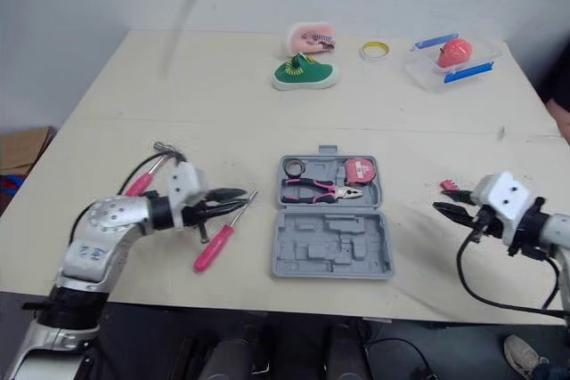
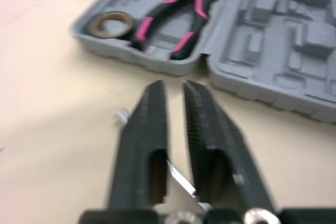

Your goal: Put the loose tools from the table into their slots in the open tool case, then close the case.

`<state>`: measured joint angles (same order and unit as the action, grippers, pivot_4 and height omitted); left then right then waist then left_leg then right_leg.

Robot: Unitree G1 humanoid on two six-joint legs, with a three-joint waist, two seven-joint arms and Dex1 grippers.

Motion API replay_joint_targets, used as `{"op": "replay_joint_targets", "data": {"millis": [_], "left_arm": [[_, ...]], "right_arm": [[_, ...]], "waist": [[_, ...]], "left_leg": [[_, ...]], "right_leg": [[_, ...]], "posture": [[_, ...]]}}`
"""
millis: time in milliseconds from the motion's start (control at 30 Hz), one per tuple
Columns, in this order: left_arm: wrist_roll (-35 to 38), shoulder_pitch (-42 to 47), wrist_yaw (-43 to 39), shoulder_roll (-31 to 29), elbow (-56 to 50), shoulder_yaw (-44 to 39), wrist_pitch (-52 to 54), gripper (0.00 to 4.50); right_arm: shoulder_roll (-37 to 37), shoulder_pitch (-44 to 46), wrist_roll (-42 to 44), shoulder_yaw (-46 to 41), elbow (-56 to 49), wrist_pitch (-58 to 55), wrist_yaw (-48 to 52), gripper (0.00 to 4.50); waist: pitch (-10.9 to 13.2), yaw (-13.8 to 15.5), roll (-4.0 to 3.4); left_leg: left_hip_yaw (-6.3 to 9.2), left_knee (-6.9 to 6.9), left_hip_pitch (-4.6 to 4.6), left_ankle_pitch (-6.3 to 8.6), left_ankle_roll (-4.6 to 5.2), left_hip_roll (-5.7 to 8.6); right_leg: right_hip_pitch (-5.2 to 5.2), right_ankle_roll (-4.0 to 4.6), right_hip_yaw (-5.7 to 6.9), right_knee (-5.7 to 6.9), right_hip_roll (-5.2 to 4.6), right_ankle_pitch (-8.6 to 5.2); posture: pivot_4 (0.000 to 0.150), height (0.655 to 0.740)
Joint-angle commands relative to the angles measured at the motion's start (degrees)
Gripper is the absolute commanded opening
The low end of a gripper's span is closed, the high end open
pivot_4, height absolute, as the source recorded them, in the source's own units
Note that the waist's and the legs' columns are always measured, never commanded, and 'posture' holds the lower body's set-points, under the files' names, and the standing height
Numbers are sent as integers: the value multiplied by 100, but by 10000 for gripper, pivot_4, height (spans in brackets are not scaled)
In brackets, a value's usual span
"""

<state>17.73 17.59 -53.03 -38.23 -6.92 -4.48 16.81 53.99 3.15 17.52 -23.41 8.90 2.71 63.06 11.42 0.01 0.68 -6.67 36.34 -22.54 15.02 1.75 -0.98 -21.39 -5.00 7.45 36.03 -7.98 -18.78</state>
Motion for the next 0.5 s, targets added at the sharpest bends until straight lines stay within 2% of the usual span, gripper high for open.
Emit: {"op": "replay_joint_targets", "data": {"millis": [33, 100, 167, 200, 300, 367, 500], "left_arm": [[691, -119, -271, -676, -31, -1294, 346, 24932], [841, -380, -569, -1064, 265, -1708, 388, 34085], [824, -595, -762, -1335, 591, -1976, 286, 43071], [864, -627, -747, -1401, 768, -2120, 310, 44862], [992, -626, -599, -1561, 1624, -2726, 337, 44862], [827, -889, -636, -1701, 2571, -3133, -204, 44862], [481, -1298, -693, -2005, 3841, -3306, -1030, 44862]], "right_arm": [[206, -343, 276, -876, -60, 53, -11, 33231], [262, -580, 290, -1102, 127, 121, 99, 43685], [317, -755, 269, -1233, 342, 251, 237, 45000], [295, -783, 331, -1295, 431, 322, 292, 45000], [313, -964, 382, -1464, 881, 692, 565, 45000], [315, -1112, 282, -1660, 1254, 1101, 520, 45000], [371, -1438, 115, -1837, 1607, 1182, 255, 45000]], "waist": [[0, -5, 0], [0, -17, -1], [-1, -16, -2], [0, -15, -2], [1, -14, -2], [1, -14, -2], [1, -48, -4]], "left_leg": [[0, -4, -1, 0, 0, 0], [-3, -10, 3, 2, 0, 1], [-12, -14, 14, 8, 3, 3], [-14, -19, 20, 12, 6, 4], [-14, -21, 19, 19, 11, 2], [-12, -24, 17, 34, -9, 0], [-30, -34, 20, 34, -3, -1]], "right_leg": [[-3, 0, 0, -2, 0, 0], [-2, 0, -2, -6, 0, 0], [2, 0, -10, -7, -3, 0], [5, 0, -12, -9, -3, 0], [1, 0, -14, -7, -3, 0], [-5, 1, -14, -7, -2, 0], [-13, 6, -21, -15, -3, -6]], "posture": [[1500, 7400], [1500, 7400], [1500, 7400], [1500, 7400], [1500, 7400], [1500, 7400], [1500, 7400]]}}
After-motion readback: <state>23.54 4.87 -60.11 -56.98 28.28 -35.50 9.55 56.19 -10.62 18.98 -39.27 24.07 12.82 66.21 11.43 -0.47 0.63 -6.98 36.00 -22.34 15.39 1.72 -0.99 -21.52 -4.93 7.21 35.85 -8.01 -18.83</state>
